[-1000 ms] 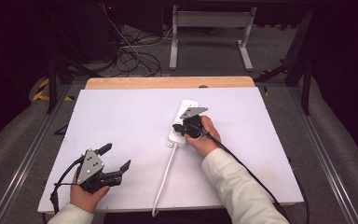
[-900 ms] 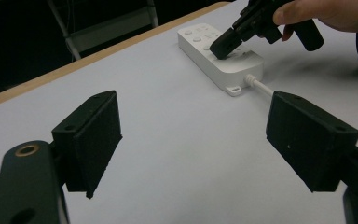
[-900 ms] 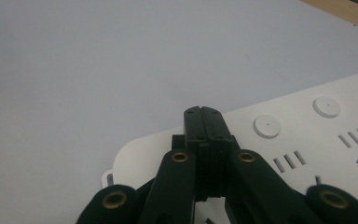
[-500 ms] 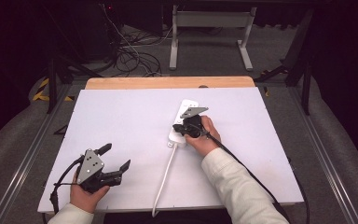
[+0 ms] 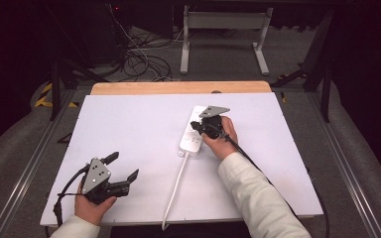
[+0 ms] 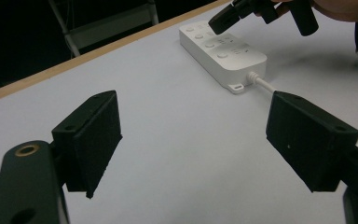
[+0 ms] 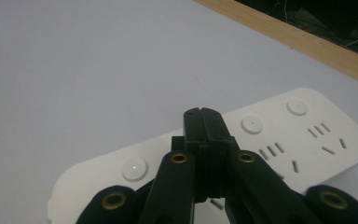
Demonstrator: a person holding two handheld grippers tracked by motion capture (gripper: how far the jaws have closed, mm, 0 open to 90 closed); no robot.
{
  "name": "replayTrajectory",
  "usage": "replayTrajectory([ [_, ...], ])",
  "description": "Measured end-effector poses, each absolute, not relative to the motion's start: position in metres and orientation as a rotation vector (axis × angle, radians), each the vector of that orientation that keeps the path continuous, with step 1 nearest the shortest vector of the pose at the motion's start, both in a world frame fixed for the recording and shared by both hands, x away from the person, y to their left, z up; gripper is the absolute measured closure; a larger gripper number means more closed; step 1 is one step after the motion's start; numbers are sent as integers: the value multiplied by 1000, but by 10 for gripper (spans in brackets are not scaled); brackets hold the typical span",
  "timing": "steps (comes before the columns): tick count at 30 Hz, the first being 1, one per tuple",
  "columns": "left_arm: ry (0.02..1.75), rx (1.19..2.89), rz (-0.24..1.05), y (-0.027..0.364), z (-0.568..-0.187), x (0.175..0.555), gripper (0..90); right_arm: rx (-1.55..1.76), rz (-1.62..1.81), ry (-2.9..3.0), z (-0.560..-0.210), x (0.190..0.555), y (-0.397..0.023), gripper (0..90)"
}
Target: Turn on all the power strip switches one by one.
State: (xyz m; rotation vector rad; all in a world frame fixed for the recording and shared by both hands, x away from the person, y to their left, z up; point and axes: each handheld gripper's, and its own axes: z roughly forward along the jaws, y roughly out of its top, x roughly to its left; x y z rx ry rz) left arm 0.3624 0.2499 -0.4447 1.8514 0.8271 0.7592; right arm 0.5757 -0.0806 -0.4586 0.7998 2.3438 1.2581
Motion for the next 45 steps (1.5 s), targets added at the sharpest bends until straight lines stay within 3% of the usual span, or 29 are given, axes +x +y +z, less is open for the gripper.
replayTrajectory([
  [45, 835, 1854, 745, 249, -445, 365, 183, 847, 1284, 2361, -474, 588, -78, 900],
])
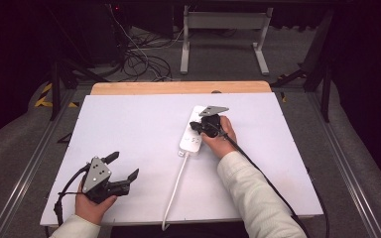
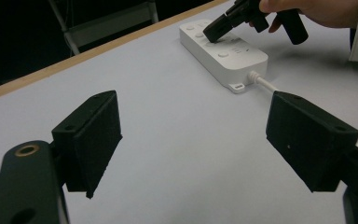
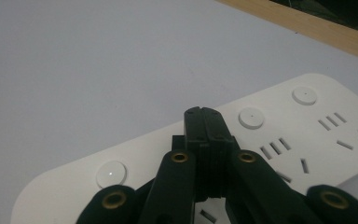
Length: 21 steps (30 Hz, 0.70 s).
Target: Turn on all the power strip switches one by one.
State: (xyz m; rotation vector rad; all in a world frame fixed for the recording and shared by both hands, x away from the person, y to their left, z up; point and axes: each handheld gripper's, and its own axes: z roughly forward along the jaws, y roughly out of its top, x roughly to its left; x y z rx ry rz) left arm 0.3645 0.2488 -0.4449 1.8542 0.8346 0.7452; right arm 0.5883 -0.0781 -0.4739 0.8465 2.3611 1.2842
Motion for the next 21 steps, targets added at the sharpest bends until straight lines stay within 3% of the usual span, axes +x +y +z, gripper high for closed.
replayTrajectory([
  [21, 817, 1853, 744, 248, -443, 368, 183, 851, 1230, 2374, -472, 586, -70, 900],
])
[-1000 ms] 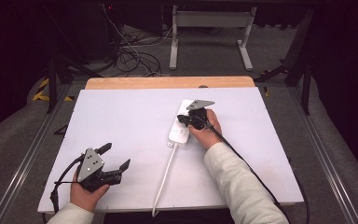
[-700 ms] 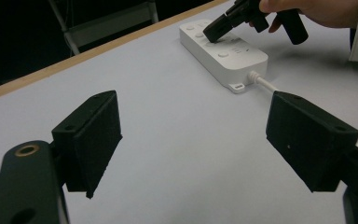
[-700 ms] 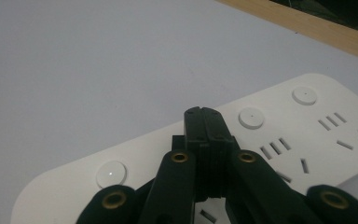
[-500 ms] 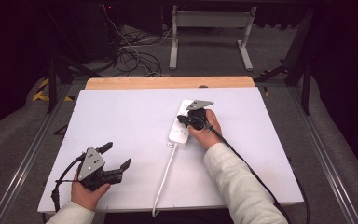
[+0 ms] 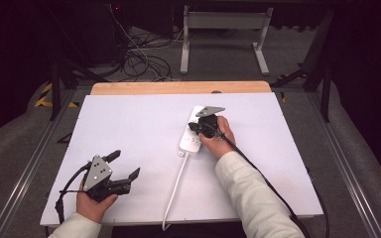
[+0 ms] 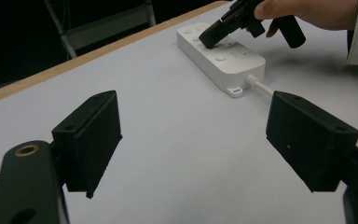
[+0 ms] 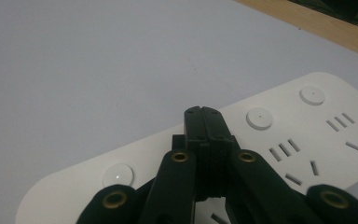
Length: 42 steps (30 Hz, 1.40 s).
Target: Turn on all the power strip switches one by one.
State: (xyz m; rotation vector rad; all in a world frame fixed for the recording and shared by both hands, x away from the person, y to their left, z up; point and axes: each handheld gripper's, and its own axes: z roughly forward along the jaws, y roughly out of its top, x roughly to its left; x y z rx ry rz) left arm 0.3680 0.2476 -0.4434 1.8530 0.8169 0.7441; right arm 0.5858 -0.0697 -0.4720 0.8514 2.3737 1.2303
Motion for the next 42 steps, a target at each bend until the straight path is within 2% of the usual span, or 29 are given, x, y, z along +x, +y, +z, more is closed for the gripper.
replayTrajectory([
  [15, 819, 1844, 740, 248, -443, 367, 183, 865, 1158, 2383, -469, 584, -63, 900],
  [18, 818, 1843, 743, 249, -443, 368, 183, 827, 1118, 2388, -459, 585, -64, 900],
  [20, 820, 1844, 748, 251, -443, 368, 183, 836, 1258, 2293, -446, 587, -68, 900],
  [25, 823, 1848, 740, 251, -444, 370, 183, 894, 1246, 2281, -440, 602, -79, 900],
  [42, 835, 1846, 718, 251, -445, 373, 183, 966, 1200, 2282, -460, 614, -75, 900],
])
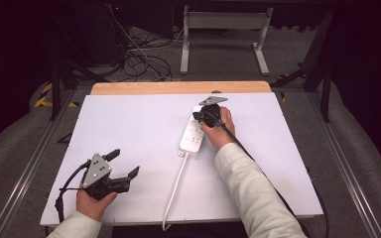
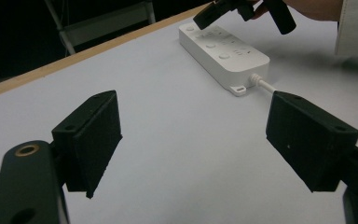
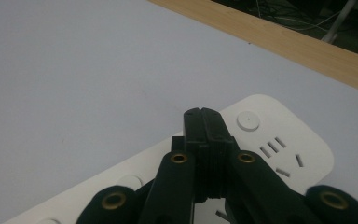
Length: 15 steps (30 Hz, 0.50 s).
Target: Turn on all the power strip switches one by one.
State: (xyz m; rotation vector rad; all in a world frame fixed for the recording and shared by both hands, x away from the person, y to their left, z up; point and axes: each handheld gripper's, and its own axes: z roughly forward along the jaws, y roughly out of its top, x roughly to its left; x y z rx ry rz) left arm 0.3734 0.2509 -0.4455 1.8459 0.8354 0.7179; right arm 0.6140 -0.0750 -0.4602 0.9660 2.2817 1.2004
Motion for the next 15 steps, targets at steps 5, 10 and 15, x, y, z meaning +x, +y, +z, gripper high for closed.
replayTrajectory([
  [5, 831, 1849, 725, 251, -446, 374, 183, 983, 1184, 2287, -466, 617, -74, 900],
  [10, 831, 1849, 725, 251, -446, 374, 183, 983, 1195, 2291, -467, 618, -73, 900],
  [15, 834, 1847, 718, 251, -446, 374, 183, 983, 1197, 2296, -467, 617, -73, 900],
])
